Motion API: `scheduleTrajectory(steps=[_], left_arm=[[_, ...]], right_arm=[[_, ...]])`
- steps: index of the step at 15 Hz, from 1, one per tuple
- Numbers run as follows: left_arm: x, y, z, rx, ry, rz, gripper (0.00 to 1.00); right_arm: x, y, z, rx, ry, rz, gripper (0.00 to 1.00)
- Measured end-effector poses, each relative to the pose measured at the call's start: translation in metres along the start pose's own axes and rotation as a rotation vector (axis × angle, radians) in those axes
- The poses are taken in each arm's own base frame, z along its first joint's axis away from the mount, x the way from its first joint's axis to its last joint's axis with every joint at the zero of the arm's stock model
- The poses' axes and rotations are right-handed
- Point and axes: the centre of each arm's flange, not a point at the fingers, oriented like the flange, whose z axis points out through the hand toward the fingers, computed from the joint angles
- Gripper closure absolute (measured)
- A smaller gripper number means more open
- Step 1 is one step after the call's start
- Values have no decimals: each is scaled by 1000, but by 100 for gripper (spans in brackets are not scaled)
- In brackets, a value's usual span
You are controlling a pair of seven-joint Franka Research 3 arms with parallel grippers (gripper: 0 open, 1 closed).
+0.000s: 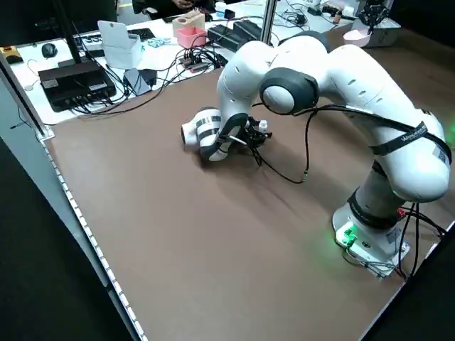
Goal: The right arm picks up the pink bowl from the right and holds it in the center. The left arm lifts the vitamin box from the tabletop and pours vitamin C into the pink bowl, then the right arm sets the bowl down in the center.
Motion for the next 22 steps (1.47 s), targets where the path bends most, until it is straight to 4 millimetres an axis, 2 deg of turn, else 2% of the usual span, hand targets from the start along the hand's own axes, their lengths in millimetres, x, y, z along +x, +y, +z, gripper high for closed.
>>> scheduleTrajectory(steps=[2, 5, 6, 8, 9, 12, 15, 19, 22], left_arm=[[0, 0, -1, 1, -1, 0, 30], [0, 0, -5, 8, -3, 2, 60], [1, -1, -7, 12, -6, 5, 65], [3, -5, -12, 17, -16, 13, 64], [6, -10, -13, 16, -20, 24, 64], [22, -35, 1, -5, -9, 73, 64], [55, -71, 17, -27, 0, 134, 64], [126, -123, 25, -53, -32, 222, 64], [171, -154, 51, -97, -57, 225, 64]], right_arm=[[-19, -25, 11, 10, 15, 55, 98], [-39, -53, 22, 47, -45, 125, 98], [-40, -58, 25, 56, -63, 147, 98], [-40, -65, 30, 72, -82, 181, 98], [-44, -75, 37, 106, -117, 229, 98], [-53, -88, 50, 138, -145, 266, 98], [-63, -94, 55, 146, -147, 277, 98], [-77, -99, 53, 166, -158, 261, 98], [-89, -102, 58, 163, -169, 256, 98]])
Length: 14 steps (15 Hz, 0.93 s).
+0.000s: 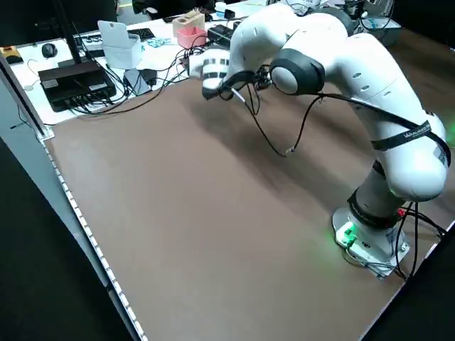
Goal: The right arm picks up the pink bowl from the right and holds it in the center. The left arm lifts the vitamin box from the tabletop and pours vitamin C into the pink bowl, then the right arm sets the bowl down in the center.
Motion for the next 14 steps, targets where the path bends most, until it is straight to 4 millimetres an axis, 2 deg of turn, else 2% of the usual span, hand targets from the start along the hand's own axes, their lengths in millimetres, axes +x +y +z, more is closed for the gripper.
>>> scheduleTrajectory(steps=[6, 8, 12, 14], left_arm=[[63, -65, 48, -47, -87, -8, 64], [78, -79, 63, -40, -109, -7, 64], [91, -96, 85, -48, -164, 28, 64], [119, -116, 112, -69, -236, 29, 64]], right_arm=[[-11, -2, 16, -2, -9, -8, 98], [-12, -2, 17, -3, -9, -9, 98], [-11, -2, 18, -4, -9, -8, 98], [-13, -2, 19, -6, -9, -10, 98]])
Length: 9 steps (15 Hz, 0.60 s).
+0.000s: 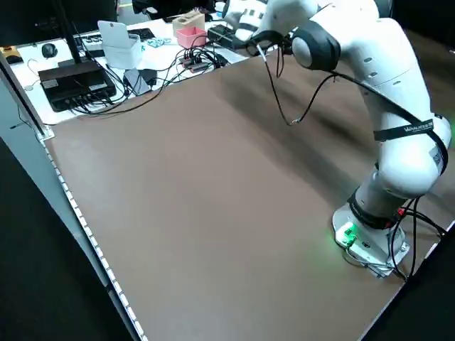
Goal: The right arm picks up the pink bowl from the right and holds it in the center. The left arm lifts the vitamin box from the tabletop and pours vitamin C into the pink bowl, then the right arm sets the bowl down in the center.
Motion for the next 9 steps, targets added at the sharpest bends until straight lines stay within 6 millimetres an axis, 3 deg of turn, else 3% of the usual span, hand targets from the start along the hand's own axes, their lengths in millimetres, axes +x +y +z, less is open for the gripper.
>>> scheduleTrajectory(steps=[5, 9], left_arm=[[59, -29, 42, -14, -69, 1, 64], [68, -34, 54, -29, -104, 24, 64]], right_arm=[[0, 0, 2, -2, 0, 0, 98], [0, 0, 2, -1, 0, 0, 98]])
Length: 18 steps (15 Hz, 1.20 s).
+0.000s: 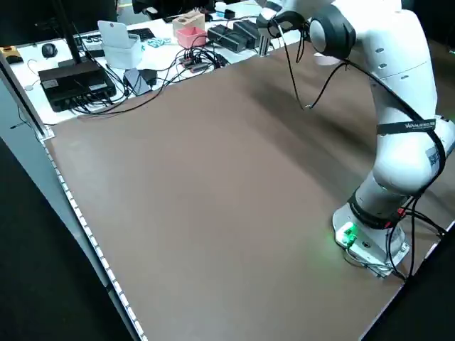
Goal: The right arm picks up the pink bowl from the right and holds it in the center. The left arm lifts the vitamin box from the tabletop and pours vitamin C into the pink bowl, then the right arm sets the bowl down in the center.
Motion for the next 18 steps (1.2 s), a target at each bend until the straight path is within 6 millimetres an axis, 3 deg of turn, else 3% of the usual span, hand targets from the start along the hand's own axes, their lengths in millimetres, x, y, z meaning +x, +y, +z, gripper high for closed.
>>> scheduleTrajectory(steps=[11, 18], left_arm=[[18, -8, 14, -49, -134, 87, 64], [33, -12, 39, -99, -207, 158, 64]], right_arm=[[-1, -1, -1, 4, -1, -3, 98], [-3, -1, -2, 6, -1, -5, 98]])
